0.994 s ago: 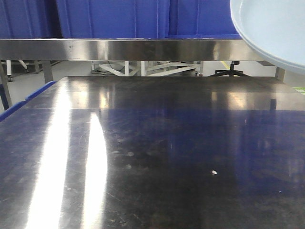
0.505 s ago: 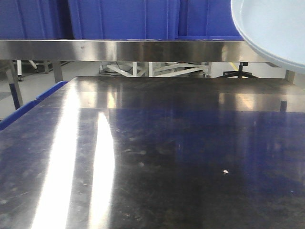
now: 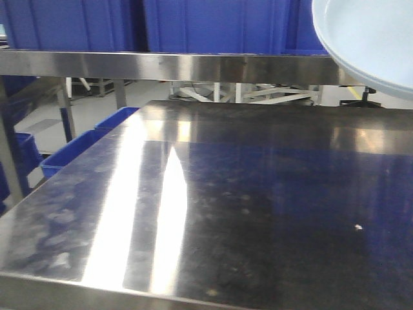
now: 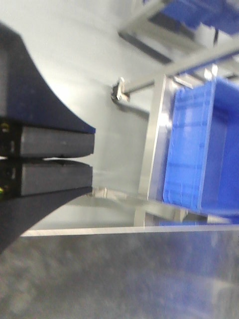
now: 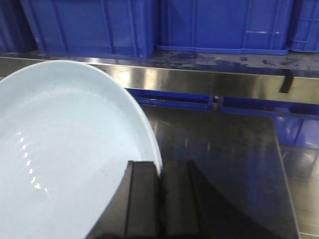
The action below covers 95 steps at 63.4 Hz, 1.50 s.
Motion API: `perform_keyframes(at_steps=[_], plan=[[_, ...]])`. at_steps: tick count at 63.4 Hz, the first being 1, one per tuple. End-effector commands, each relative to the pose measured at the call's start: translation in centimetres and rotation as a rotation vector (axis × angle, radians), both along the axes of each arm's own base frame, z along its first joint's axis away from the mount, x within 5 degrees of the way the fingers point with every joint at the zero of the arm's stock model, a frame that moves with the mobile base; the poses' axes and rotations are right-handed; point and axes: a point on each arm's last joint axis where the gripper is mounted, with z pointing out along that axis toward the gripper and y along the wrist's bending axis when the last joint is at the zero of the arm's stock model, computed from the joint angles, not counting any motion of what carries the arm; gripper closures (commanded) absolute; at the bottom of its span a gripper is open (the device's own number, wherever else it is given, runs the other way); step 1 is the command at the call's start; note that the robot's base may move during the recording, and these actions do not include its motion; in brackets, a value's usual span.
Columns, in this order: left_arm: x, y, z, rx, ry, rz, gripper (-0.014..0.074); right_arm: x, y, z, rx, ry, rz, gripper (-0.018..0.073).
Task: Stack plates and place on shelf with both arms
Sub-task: 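Drive the base away from the table holding the plates in right gripper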
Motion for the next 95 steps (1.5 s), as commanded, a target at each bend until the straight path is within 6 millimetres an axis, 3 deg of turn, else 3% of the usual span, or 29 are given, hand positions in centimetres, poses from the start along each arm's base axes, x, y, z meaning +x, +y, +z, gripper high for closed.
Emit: perform_keyframes(at_steps=[1,95], plan=[[0.45,-0.14,1.51,-0.018,-0.104,-0.002,0.051,-0.06,0.11,2.06,-0.002,-0.141,0.015,0.0531],[0.45,-0.14,1.51,-0.018,-0.104,-0.002,0.051,-0.06,0.11,2.06,-0.002,-0.141,0.015,0.0531]])
